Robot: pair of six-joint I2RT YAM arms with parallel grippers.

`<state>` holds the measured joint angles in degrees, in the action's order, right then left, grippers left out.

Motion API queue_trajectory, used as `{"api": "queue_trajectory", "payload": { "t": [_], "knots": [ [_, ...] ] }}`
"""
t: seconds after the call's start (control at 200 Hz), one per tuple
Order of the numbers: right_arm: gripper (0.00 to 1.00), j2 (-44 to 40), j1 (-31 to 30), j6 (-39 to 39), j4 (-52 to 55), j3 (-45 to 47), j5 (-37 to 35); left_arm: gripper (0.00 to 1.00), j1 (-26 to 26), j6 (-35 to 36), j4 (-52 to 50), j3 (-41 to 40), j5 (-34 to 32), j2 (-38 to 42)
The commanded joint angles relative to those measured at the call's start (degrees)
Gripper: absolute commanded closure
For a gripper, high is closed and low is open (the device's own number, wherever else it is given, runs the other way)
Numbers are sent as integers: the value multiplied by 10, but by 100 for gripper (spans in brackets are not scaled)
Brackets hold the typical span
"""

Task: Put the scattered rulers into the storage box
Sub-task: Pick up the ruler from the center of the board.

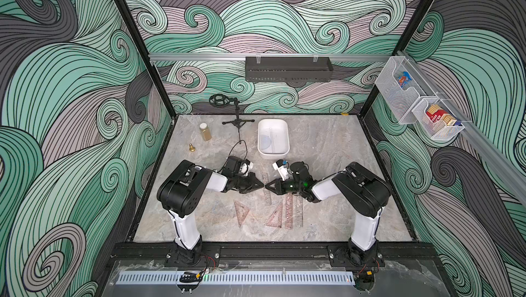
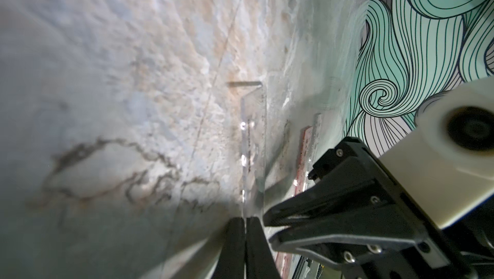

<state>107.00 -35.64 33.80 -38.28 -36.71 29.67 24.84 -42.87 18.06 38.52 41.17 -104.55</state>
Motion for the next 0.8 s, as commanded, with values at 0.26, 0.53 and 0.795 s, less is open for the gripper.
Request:
{"api": "queue_trajectory", "payload": {
  "t": [0.26,0.53,0.795],
  "knots": [
    [81,12,16,-21,76,-11,-27,88,8,10,-103,-18,-67,-34],
    [82,25,-14,-4,62,0,-16,81,10,10,-102,-11,-66,-43],
    [83,26,-13,0,47,3,-7,90,15,10,-103,-8,-65,-41]
  ]
}}
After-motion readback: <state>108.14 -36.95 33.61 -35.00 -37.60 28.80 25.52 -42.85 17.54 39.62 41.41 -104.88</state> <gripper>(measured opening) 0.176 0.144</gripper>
